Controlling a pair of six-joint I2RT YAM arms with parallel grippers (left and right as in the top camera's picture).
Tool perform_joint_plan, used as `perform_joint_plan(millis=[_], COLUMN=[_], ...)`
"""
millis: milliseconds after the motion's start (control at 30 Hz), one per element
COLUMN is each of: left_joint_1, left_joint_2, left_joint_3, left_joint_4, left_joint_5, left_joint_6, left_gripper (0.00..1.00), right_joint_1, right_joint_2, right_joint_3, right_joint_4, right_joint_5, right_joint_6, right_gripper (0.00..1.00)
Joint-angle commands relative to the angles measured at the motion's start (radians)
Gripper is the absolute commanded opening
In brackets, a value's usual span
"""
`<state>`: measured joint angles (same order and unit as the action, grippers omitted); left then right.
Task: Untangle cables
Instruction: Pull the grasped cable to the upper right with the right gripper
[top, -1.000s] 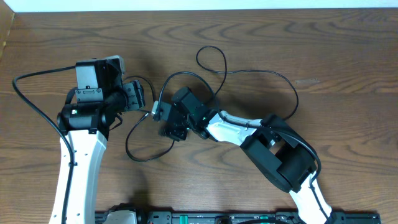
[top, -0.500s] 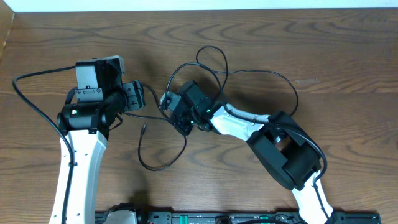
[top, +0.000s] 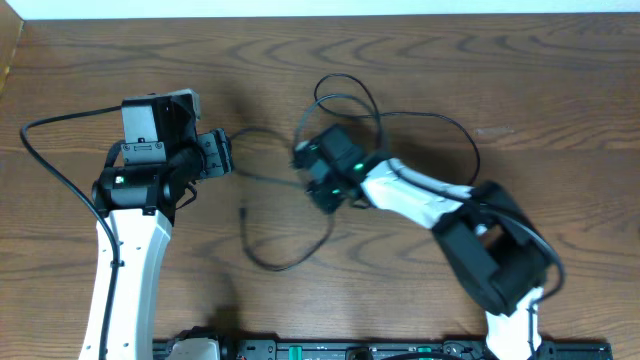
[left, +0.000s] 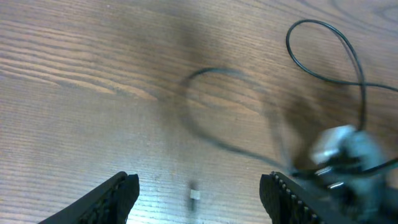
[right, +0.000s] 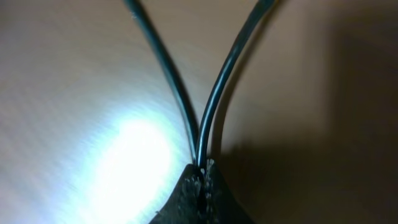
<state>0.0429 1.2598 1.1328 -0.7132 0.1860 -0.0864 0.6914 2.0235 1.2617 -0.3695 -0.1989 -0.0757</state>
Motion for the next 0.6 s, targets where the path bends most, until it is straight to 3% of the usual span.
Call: perform_joint_plan(millis=[0, 167, 333, 567], left_joint_1=[0.0, 0.0, 0.0, 0.0], left_joint_2=[-0.001, -0.001, -0.001, -0.001], left_joint_3=[0.001, 0.001, 0.001, 0.001], left_joint_4=[-0.003, -0.003, -0.003, -0.003], left_joint_5=[0.012, 0.012, 0.012, 0.013], left_joint_6=[-0.013, -0.012, -0.012, -0.013], left_gripper=[0.68, 0.68, 0.68, 0.68], right_joint_1=[-0.112, -0.29, -0.566, -0.993], right_joint_2=[-0.19, -0.434, -0.637, -0.728], right_joint_3=[-0.012, -0.012, -0.011, -0.011], right_joint_4=[-0.049, -0.063, 0.021, 0.121], right_joint_5=[0.226, 0.304, 0.315, 0.16], right_joint_6=[0.019, 0.018, 0.021, 0.135], right_gripper=[0.01, 0.01, 0.01, 0.01])
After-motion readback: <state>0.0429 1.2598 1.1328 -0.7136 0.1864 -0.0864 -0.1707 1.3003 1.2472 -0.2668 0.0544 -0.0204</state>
